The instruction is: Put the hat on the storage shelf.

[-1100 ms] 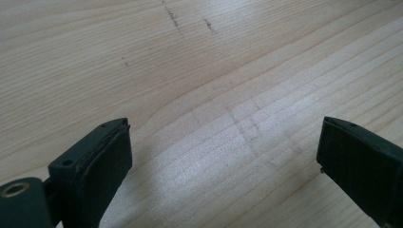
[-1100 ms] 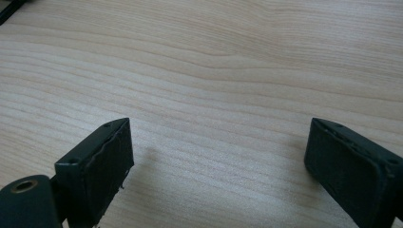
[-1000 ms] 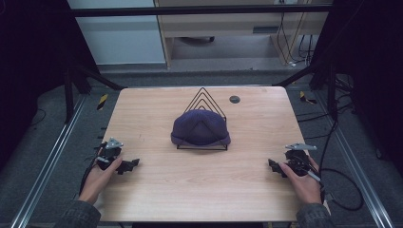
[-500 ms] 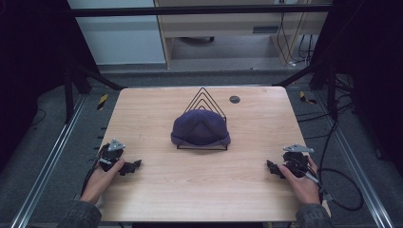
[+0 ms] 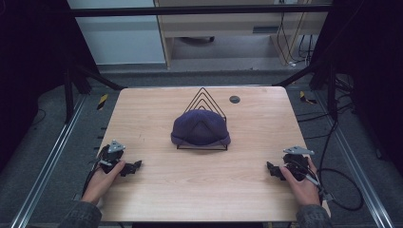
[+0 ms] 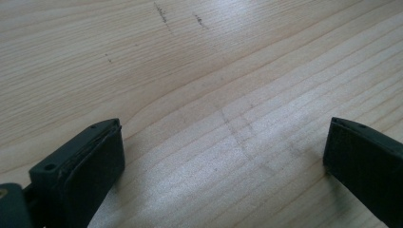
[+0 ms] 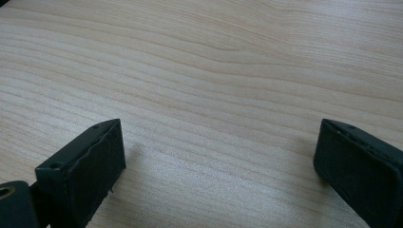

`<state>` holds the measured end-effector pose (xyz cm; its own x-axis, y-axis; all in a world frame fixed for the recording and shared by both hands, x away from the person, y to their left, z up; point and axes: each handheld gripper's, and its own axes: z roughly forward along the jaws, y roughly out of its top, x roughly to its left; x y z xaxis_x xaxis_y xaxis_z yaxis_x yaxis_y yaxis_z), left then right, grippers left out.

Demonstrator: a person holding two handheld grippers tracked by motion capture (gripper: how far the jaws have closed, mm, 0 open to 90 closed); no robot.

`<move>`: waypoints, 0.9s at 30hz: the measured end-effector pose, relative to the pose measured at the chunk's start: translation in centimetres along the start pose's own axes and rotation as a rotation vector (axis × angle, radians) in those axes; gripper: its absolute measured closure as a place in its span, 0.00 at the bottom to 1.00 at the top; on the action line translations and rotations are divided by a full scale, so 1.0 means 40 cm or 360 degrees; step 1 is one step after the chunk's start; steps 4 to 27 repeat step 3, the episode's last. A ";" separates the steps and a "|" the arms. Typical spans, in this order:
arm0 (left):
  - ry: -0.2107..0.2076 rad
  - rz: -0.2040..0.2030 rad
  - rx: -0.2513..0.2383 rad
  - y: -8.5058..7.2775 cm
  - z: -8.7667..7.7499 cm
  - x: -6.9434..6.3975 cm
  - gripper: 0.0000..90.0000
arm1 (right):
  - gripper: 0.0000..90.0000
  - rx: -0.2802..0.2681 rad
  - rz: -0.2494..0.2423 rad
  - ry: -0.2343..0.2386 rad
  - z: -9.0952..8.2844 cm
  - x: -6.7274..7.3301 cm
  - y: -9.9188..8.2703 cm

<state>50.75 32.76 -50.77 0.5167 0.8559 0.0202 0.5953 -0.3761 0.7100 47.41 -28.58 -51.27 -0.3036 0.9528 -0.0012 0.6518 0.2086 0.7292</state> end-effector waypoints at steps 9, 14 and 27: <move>-0.0003 0.0004 0.0002 0.000 0.000 0.001 0.00 | 0.02 0.0003 0.0020 -0.0001 0.002 0.003 0.001; -0.0003 0.0004 0.0002 0.000 0.000 0.001 0.00 | 0.02 0.0003 0.0020 -0.0001 0.002 0.003 0.001; -0.0003 0.0004 0.0002 0.000 0.000 0.001 0.00 | 0.02 0.0003 0.0020 -0.0001 0.002 0.003 0.001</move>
